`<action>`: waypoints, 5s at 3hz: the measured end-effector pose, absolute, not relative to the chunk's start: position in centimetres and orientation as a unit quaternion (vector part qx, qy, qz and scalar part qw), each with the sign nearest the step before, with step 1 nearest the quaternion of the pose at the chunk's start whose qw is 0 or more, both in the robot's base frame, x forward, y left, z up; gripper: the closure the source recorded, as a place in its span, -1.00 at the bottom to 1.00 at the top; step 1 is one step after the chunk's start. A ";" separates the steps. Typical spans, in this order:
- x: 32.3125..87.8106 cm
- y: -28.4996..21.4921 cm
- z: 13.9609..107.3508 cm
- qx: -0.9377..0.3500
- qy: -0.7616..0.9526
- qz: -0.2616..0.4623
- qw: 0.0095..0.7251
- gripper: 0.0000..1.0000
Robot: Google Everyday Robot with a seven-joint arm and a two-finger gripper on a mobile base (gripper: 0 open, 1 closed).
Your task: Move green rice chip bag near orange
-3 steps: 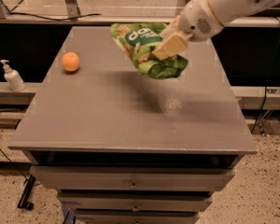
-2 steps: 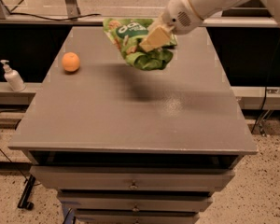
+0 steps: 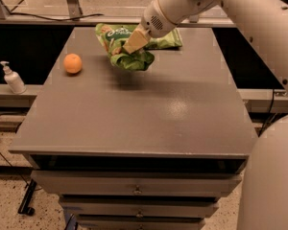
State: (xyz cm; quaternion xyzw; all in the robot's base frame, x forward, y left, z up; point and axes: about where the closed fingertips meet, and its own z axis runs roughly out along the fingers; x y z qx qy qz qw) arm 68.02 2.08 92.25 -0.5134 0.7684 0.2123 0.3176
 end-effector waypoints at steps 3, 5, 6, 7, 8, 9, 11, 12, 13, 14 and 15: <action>71.0 7.1 88.7 -0.491 0.793 0.209 0.294 1.00; 70.2 9.1 87.3 -0.505 0.791 0.208 0.275 1.00; 69.7 9.6 86.9 -0.507 0.791 0.215 0.269 0.65; 69.7 9.6 87.0 -0.507 0.791 0.215 0.269 0.17; 69.7 9.6 87.0 -0.507 0.791 0.215 0.269 -0.27; 68.9 10.4 87.7 -0.518 0.779 0.229 0.270 -0.74; 68.6 10.5 88.6 -0.521 0.773 0.235 0.275 -1.00; 68.6 7.0 90.5 -0.506 0.770 0.227 0.317 -1.00; 66.8 2.2 93.9 -0.497 0.741 0.239 0.383 -1.00; 64.5 -3.6 96.1 -0.494 0.701 0.270 0.438 -1.00; 63.7 -8.4 96.4 -0.490 0.698 0.242 0.462 -1.00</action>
Offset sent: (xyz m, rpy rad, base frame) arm 0.0393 0.0522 -0.0328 -0.0223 0.0534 -0.0766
